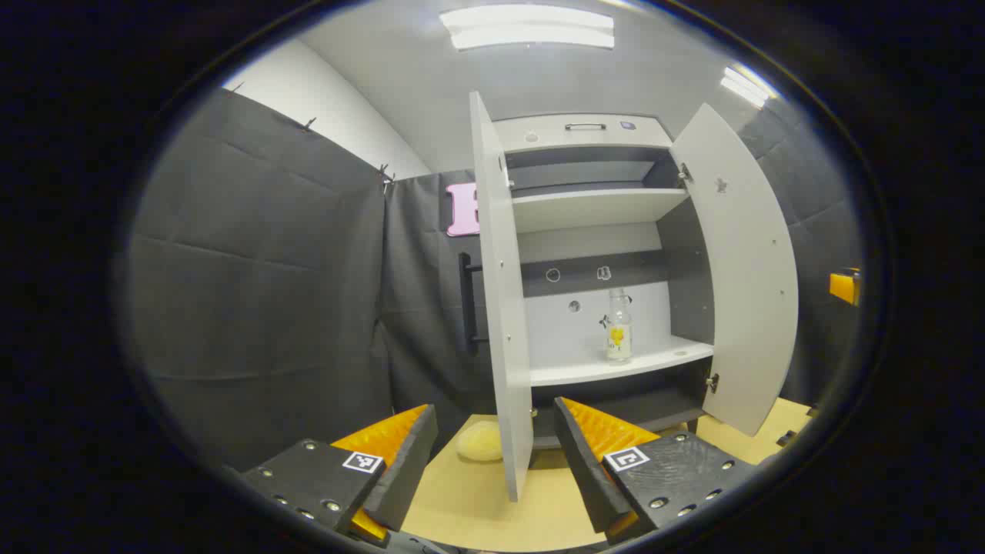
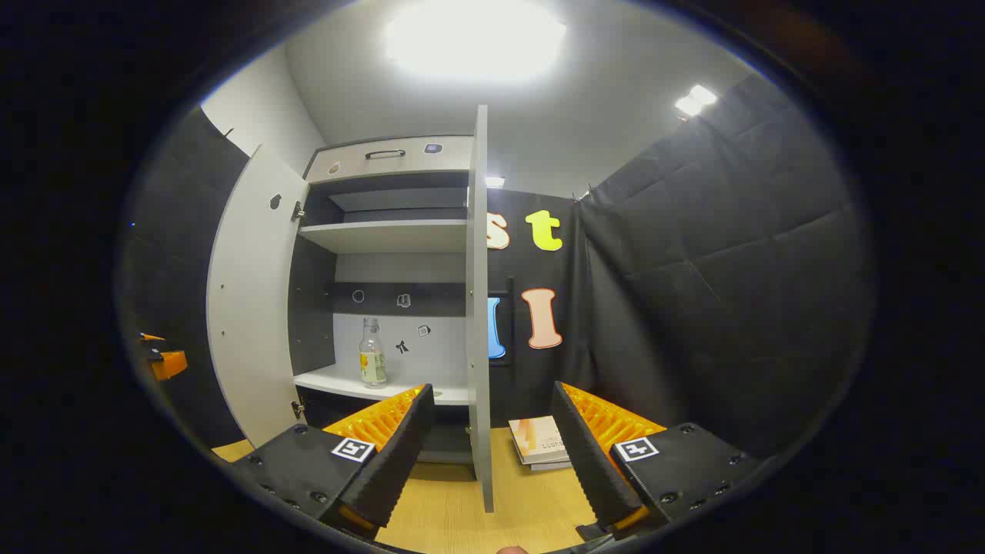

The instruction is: Grasp the bottle in the cabinet with the left hand and place it on the coaster, then close the right door with the right hand and the left door with the left hand.

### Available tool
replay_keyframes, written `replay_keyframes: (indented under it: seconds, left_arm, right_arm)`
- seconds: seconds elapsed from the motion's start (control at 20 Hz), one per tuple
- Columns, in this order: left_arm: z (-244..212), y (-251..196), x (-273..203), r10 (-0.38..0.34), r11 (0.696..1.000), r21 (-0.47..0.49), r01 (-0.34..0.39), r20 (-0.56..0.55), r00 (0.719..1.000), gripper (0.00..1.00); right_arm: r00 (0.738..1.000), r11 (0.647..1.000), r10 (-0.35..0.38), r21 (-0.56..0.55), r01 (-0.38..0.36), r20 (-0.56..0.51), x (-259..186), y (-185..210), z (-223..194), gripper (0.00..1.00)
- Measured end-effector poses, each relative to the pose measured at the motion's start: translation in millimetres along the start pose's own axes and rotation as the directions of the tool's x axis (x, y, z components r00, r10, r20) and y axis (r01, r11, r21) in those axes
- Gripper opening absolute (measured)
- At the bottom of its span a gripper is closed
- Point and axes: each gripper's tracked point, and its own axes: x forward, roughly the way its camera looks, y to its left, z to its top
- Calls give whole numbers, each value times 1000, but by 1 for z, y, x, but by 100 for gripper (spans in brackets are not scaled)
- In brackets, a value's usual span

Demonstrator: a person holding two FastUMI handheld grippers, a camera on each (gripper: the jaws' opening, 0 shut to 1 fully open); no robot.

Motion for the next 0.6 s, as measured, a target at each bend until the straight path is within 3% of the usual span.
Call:
replay_keyframes:
  seconds: [0.6]
  left_arm:
    - [2, 4, -3, 19, 1000, 18, -19, 4, 1000, 89]
  right_arm:
    - [998, 999, 37, -5, -38, -51, 5, 6, -9, 97]
